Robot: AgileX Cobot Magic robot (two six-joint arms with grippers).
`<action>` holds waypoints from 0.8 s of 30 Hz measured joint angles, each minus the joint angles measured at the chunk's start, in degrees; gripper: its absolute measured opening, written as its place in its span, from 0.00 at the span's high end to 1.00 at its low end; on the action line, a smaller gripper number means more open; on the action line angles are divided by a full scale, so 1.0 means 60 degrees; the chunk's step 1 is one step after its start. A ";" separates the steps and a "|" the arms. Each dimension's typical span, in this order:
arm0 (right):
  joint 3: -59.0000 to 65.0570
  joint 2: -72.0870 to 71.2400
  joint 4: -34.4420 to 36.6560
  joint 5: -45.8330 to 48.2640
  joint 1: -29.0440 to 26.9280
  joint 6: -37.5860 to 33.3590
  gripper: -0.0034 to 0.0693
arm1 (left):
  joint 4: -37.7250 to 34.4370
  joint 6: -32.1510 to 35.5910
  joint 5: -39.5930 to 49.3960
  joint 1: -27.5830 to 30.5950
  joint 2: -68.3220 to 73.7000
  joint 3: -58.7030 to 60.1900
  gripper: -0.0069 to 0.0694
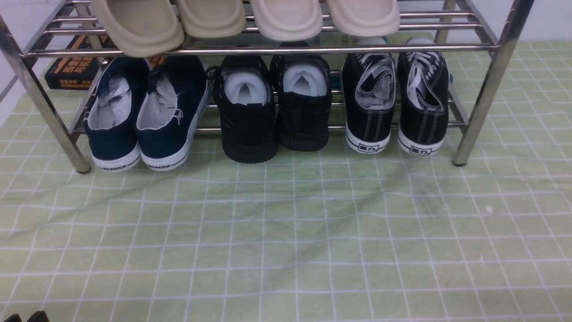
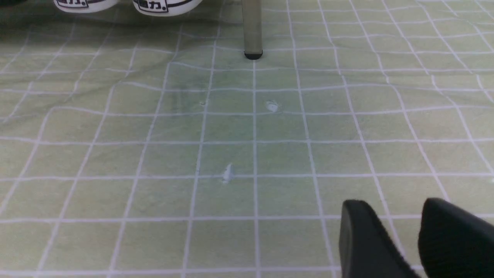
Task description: Take the shoes off the shelf with your hand from the green coffee tablecloth.
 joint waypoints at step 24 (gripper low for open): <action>-0.1614 0.0529 0.6278 0.0343 0.0000 0.0645 0.89 | 0.0000 0.0000 0.0000 0.0000 0.0000 0.0000 0.59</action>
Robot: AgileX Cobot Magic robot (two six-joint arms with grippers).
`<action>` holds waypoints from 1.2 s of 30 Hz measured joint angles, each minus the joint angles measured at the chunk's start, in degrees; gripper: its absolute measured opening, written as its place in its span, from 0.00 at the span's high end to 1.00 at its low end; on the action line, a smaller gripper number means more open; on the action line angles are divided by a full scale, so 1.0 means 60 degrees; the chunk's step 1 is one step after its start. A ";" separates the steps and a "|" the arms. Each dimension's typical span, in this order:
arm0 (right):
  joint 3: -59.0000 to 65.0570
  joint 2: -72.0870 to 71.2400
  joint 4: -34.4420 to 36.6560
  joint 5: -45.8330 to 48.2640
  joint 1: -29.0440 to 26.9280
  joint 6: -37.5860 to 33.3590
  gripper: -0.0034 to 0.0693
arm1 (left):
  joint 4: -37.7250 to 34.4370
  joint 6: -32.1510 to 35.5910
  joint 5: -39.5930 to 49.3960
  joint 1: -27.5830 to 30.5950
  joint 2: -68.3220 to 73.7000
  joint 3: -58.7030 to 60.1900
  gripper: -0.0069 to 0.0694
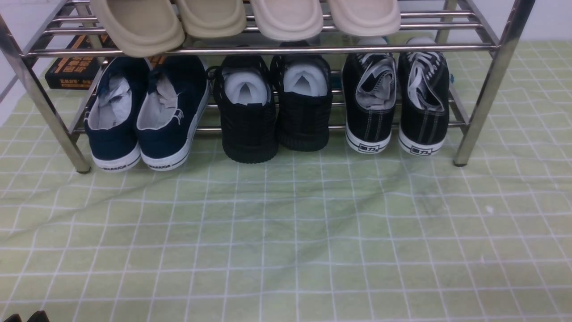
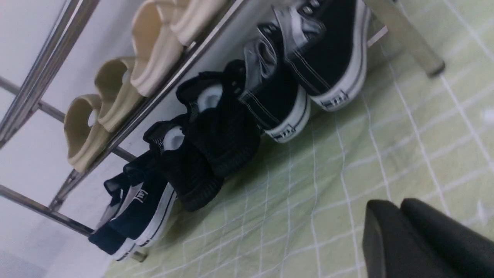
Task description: Take the shoes off the shelf with your hand from the green coffee tablecloth.
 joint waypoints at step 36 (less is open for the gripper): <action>-1.1909 1.4338 -0.4903 0.5737 0.4418 -0.0603 0.87 | 0.0000 0.0000 0.0000 0.0000 0.0000 0.0000 0.59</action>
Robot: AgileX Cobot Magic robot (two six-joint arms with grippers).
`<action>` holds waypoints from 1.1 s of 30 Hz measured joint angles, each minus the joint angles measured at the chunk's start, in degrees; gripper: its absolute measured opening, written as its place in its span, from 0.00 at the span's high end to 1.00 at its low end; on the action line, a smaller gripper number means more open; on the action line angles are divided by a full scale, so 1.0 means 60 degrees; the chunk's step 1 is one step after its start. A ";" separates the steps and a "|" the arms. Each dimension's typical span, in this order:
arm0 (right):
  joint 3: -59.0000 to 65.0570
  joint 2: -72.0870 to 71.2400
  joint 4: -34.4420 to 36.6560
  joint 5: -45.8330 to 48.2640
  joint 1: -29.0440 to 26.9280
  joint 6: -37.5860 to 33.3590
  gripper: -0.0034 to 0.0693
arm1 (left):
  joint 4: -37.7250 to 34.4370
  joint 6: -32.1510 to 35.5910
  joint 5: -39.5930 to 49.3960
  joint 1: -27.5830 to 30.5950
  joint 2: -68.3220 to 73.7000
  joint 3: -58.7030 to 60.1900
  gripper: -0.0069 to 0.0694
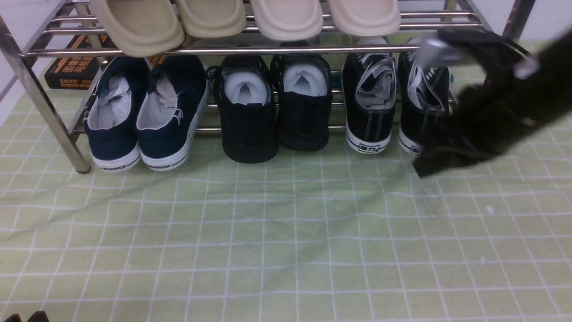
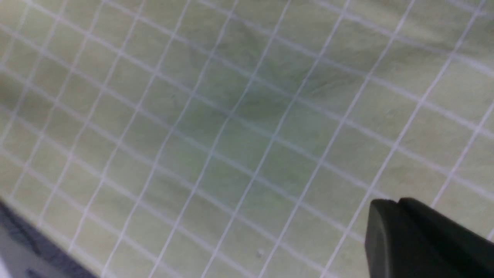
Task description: Take the shoes off the shelf with your hand from the green coffee tablecloth.
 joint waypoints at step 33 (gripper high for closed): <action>-0.4300 0.5175 -0.4121 -0.1867 0.0627 0.2330 0.74 | 0.0000 0.0000 0.0000 0.0000 0.0000 0.0000 0.59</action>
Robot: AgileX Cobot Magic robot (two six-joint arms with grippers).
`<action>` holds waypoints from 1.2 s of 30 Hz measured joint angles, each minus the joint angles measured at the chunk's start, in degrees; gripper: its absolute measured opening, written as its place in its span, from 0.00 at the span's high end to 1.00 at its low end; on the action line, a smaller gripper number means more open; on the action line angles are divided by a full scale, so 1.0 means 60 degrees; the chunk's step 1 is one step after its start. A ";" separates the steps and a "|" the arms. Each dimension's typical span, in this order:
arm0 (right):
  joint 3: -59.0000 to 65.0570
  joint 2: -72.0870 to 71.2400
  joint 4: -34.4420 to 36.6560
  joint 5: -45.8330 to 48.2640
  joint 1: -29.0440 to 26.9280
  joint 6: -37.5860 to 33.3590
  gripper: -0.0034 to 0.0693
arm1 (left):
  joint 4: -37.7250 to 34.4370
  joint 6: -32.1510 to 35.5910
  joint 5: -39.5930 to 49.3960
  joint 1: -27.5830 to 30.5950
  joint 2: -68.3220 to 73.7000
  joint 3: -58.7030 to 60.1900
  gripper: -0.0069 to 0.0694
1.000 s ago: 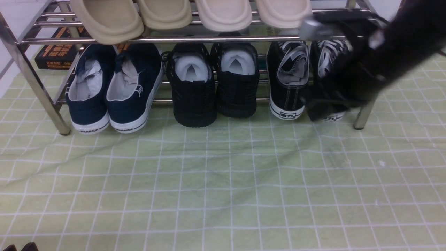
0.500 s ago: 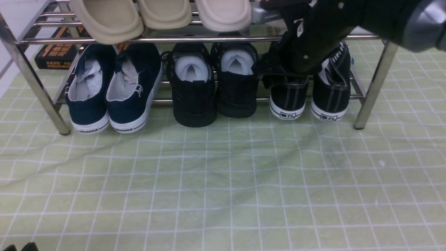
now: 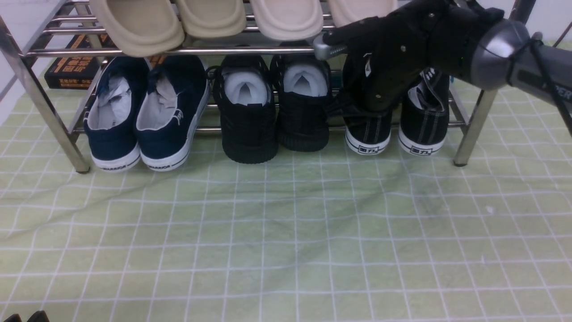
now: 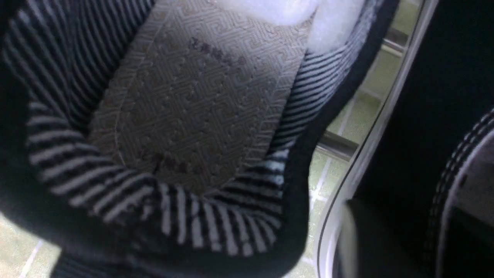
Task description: Take the shoes off the shelf with your hand from the green coffee tablecloth.
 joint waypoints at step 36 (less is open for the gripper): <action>0.4505 -0.6349 0.3831 0.4091 0.1715 0.0123 0.93 | 0.0010 0.0000 0.0000 0.0000 0.0000 0.0000 0.59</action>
